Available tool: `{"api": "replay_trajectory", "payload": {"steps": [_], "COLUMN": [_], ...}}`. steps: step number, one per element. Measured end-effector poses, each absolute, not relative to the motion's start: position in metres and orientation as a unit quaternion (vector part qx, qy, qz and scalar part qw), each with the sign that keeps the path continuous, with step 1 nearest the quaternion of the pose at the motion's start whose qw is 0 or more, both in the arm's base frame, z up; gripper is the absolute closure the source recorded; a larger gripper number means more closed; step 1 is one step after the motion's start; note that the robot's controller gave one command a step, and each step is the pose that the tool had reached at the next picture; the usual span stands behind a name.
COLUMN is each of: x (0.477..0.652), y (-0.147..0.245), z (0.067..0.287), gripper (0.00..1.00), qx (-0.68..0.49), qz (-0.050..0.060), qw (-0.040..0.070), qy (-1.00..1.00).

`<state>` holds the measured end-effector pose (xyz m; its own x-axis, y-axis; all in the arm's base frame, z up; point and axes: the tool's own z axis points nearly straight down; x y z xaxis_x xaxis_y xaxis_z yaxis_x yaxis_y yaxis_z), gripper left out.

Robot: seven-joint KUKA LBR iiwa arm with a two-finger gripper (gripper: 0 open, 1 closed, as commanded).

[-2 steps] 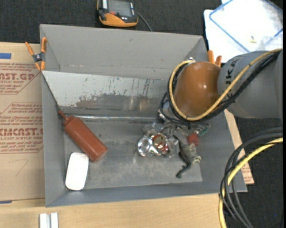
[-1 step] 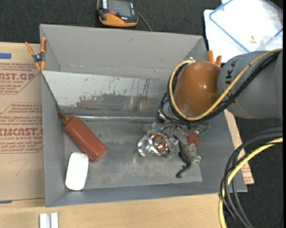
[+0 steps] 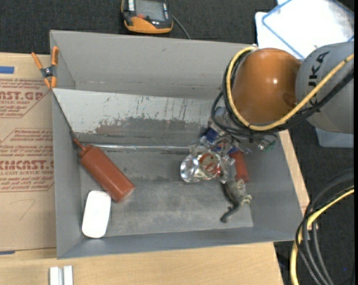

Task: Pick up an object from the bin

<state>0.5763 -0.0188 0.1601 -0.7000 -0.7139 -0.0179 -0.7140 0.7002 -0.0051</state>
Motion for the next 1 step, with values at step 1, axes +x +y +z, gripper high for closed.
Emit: {"api": "replay_trajectory", "payload": {"steps": [1], "x": [0.5758], "y": [-0.0229], "z": [0.0951], "gripper": [1.0], "qx": [-0.38], "qz": [0.001], "qw": [0.011], "qy": [0.925]}}
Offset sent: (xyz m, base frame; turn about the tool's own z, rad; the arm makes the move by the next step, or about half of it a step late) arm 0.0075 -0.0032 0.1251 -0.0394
